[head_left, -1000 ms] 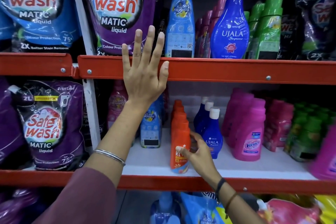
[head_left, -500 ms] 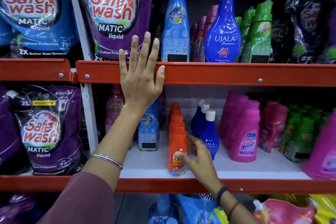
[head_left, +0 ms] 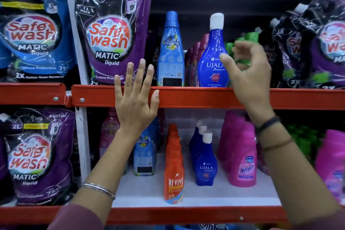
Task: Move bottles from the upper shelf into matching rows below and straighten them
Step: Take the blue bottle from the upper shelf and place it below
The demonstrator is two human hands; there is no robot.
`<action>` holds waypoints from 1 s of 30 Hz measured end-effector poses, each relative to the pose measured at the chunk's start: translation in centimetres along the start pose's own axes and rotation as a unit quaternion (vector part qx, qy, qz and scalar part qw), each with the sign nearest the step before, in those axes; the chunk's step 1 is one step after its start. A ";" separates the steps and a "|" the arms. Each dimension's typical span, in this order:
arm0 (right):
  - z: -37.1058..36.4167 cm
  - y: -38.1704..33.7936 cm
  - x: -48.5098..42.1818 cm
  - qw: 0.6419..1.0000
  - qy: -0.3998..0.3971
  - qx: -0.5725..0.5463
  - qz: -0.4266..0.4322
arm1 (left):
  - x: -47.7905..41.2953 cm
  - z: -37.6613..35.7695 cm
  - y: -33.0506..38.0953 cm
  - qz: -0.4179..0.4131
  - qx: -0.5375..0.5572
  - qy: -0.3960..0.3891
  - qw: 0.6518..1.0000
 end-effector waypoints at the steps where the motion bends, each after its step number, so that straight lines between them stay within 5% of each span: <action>1: -0.7 0.3 -1.4 1.000 -0.014 0.022 -0.018 | 0.0 0.0 0.0 0.000 -0.001 0.000 1.000; 8: -3.6 1.6 -4.3 0.972 -0.150 0.110 -0.143 | 0.0 -0.1 0.0 -0.003 -0.004 -0.003 1.000; 13: -2.0 2.0 -4.6 0.958 -0.120 -0.124 -0.229 | 0.0 -0.1 0.0 -0.001 0.003 -0.009 1.000; 17: -0.3 1.6 -4.9 0.943 -0.057 -0.243 -0.219 | 0.0 -0.2 0.0 -0.003 0.000 -0.011 1.000; 21: 1.6 0.4 -5.0 0.938 -0.024 -0.283 -0.199 | 0.1 -0.2 0.1 -0.003 -0.003 -0.007 1.000; 30: 4.8 1.9 3.3 0.908 -0.116 -0.276 -0.294 | 0.1 -0.1 0.1 -0.001 -0.010 -0.011 1.000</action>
Point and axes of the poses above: each hand's wrist, its own x-axis away from the middle knuckle, its own z-axis out of the back of the hand, y = z × x, the point moved 5 cm from there along -x, towards the middle knuckle, and after that the axes turned 12 degrees about -x, right-handed, at the moved point
